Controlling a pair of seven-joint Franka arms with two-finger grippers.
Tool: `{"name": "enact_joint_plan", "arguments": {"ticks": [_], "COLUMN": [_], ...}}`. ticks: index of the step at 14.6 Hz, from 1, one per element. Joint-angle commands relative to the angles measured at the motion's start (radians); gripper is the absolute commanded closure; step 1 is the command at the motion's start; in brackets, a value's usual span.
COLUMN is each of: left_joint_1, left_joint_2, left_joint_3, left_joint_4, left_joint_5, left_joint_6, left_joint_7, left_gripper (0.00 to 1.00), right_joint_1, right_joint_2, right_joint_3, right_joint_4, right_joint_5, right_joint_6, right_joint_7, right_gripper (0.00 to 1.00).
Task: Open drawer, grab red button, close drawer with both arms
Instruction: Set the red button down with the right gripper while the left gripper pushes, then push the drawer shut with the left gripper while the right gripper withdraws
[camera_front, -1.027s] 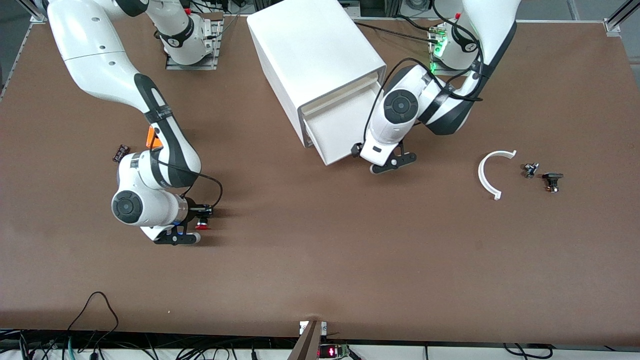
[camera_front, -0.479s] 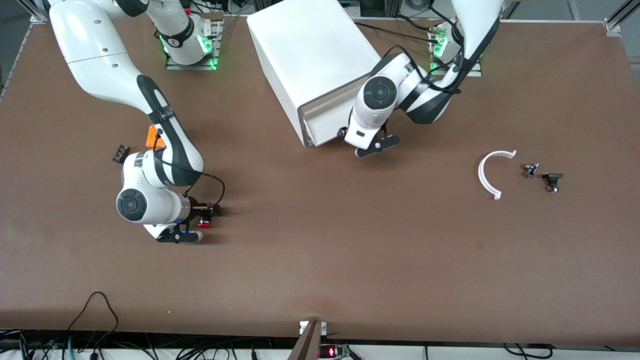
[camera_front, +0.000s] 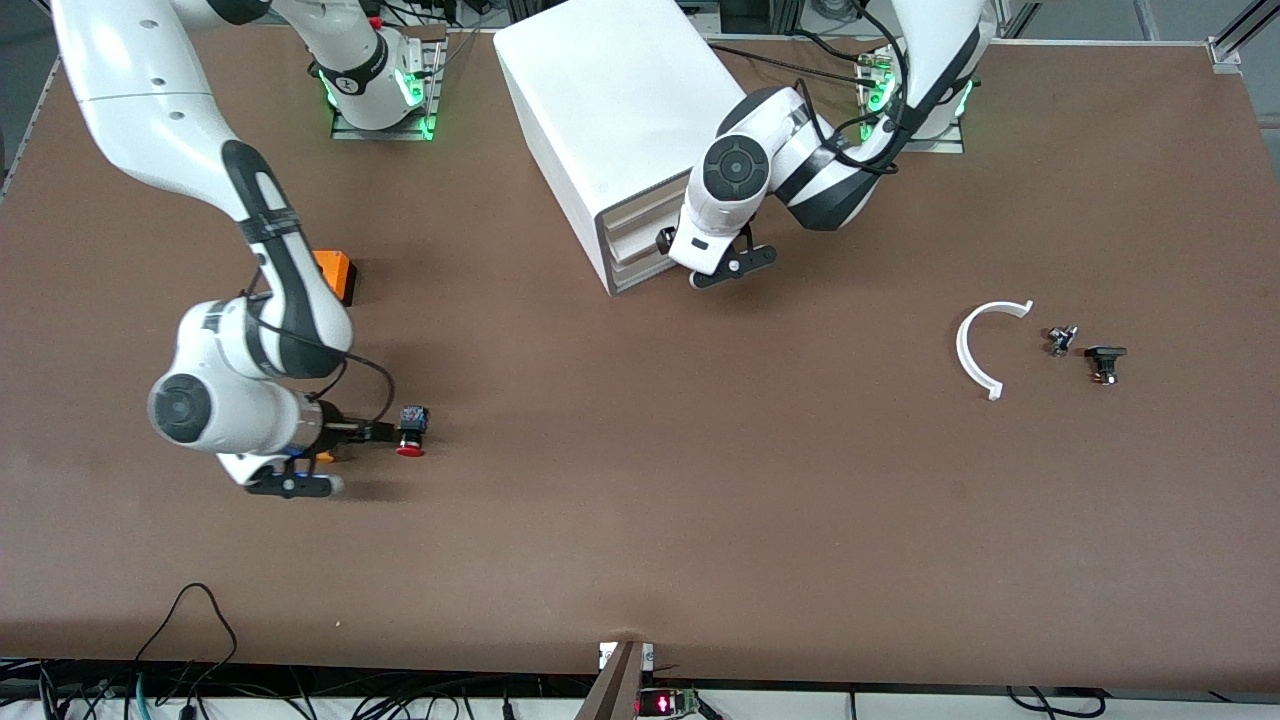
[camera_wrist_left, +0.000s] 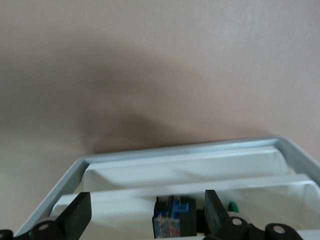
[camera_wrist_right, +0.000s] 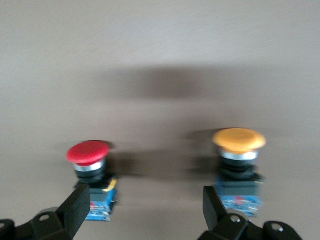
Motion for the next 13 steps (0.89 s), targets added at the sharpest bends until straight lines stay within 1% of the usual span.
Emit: {"name": "enact_joint_plan", "arguments": {"ticks": [1,6,10,11,13], "left_joint_1": [0.008,0.007,0.013,0.023,0.042], "left_joint_2": [-0.017,-0.014,-0.017,-0.018,-0.018], "left_joint_3": [-0.025,-0.03,-0.028,-0.027,-0.017], "left_joint_4": [-0.009,-0.008,0.001,0.015,0.067], "left_joint_5": [-0.028,-0.028,-0.028,-0.016,-0.014], "left_joint_6": [-0.031,-0.031,-0.037,-0.043,-0.101], "left_joint_7": [-0.007,0.002,0.012,0.016,0.077], "left_gripper": [0.0,0.0,0.0,0.0,0.0], "right_joint_1": [-0.01,-0.01,-0.008,-0.008,-0.007], "right_joint_2": [-0.106,-0.322,-0.472,-0.491,-0.493], "right_joint_3": [-0.031,-0.069,-0.066,-0.065,-0.065], "right_joint_4": [-0.028,-0.059,-0.045,-0.026,0.072], "right_joint_5": [-0.004,-0.004,-0.002,0.0,-0.002], "right_joint_6": [-0.073,-0.267,-0.412,-0.427,-0.494], "right_joint_7": [-0.017,-0.019,-0.011,-0.011,-0.02], "right_gripper": [0.0,0.0,0.0,0.0,0.0]}}
